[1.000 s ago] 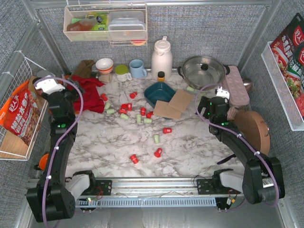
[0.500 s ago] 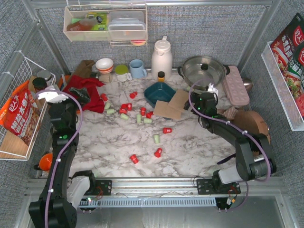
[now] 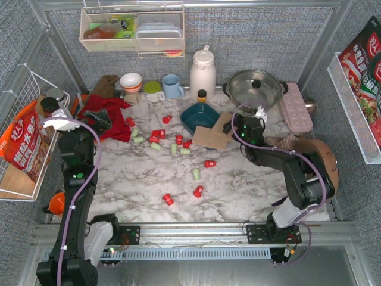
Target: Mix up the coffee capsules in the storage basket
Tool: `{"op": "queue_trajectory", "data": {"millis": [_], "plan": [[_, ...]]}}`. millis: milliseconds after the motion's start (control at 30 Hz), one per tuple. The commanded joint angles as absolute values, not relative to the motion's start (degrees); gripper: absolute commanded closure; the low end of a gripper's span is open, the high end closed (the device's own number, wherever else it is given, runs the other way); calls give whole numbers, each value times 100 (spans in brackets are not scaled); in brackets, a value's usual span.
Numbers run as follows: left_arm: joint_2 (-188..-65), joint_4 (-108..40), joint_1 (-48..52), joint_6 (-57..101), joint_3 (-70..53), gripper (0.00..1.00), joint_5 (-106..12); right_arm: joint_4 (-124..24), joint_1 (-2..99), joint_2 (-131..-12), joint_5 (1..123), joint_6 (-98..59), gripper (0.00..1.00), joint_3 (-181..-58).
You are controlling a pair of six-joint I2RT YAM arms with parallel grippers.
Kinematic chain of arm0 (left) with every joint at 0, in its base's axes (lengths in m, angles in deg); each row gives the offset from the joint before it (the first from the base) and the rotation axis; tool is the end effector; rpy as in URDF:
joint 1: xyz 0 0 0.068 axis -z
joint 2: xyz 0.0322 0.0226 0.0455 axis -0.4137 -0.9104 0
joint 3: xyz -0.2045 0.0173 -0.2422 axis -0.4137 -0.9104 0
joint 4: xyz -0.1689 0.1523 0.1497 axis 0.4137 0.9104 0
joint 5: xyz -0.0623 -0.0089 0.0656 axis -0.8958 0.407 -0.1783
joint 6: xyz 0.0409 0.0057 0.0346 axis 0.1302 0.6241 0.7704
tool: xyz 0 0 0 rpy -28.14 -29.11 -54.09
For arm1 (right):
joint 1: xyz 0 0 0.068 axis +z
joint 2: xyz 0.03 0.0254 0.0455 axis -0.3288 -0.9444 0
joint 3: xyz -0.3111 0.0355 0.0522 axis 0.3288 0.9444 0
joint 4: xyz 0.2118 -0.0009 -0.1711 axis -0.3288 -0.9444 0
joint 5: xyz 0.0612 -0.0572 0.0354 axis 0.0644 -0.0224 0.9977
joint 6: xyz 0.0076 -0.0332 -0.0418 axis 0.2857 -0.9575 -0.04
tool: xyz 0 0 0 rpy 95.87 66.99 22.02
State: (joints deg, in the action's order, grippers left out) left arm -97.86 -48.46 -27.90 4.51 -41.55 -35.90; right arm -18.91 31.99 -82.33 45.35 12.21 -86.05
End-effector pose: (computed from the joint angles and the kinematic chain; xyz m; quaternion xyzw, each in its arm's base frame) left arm 0.1761 0.0122 0.3832 -0.1973 0.6166 -0.1542 0.7464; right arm 0.3378 0.0711 0.2298 0.2225 0.7824 0.1931 0.5487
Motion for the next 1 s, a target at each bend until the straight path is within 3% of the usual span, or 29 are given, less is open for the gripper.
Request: {"op": "queue_trajectory", "data": {"millis": [0, 367, 733, 967], "plan": [[-9796, -4910, -2787, 368, -4108, 1, -3741, -1100, 3267, -8455, 4456, 1589, 1, -8589], [-9901, -4924, -2789, 298, -4118, 1, -3785, -408, 3321, -8780, 4354, 1819, 6, -8452], [-10008, -4932, -2790, 270, -4135, 1, -3811, -271, 3321, -8625, 4305, 1693, 42, -8314], [-10044, -4928, -2791, 259, -4128, 1, -3812, -177, 3326, -8515, 4302, 1674, 76, -8212]]}}
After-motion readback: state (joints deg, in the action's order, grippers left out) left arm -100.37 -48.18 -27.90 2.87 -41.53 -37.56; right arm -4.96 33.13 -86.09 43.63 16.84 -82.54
